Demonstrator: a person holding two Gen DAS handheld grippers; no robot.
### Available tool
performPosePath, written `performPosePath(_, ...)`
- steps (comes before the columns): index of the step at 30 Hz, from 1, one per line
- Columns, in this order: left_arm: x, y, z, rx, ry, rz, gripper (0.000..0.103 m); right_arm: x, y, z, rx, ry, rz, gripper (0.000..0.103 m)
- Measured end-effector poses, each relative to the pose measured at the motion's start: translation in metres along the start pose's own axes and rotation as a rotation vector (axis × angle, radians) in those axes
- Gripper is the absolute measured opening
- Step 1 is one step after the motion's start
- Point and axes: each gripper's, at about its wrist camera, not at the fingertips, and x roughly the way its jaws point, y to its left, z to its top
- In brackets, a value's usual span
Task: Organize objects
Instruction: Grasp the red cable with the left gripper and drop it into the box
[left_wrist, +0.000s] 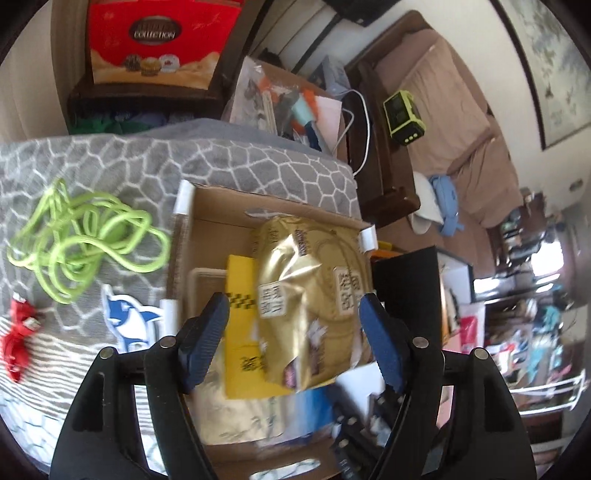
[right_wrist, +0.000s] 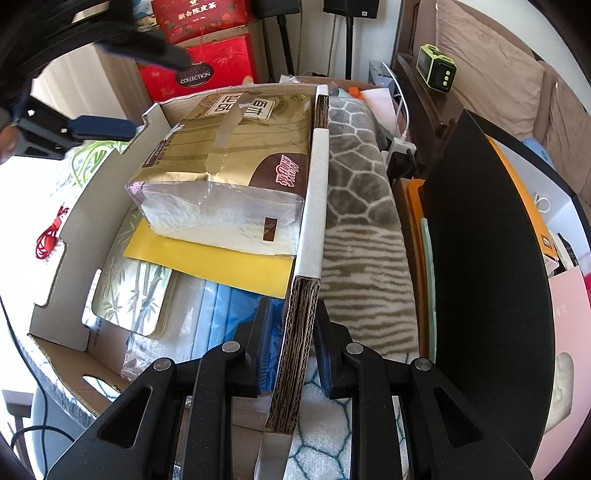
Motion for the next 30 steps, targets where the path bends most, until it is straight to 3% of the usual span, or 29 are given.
performPosePath(14, -0.057, 0.036, -0.030, 0.090, -0.046, 0.048, 0.070, 0.000, -0.002, 0.000, 0.015, -0.012, -0.008, 0.019)
performPosePath(22, -0.090, 0.096, -0.039, 0.065, -0.104, 0.124, 0.070, -0.001, 0.009, 0.002, -0.053, -0.019, -0.068, 0.016)
performPosePath(30, -0.107, 0.163, -0.050, 0.033, -0.125, 0.219, 0.070, 0.001, 0.017, 0.002, -0.070, -0.040, -0.061, 0.016)
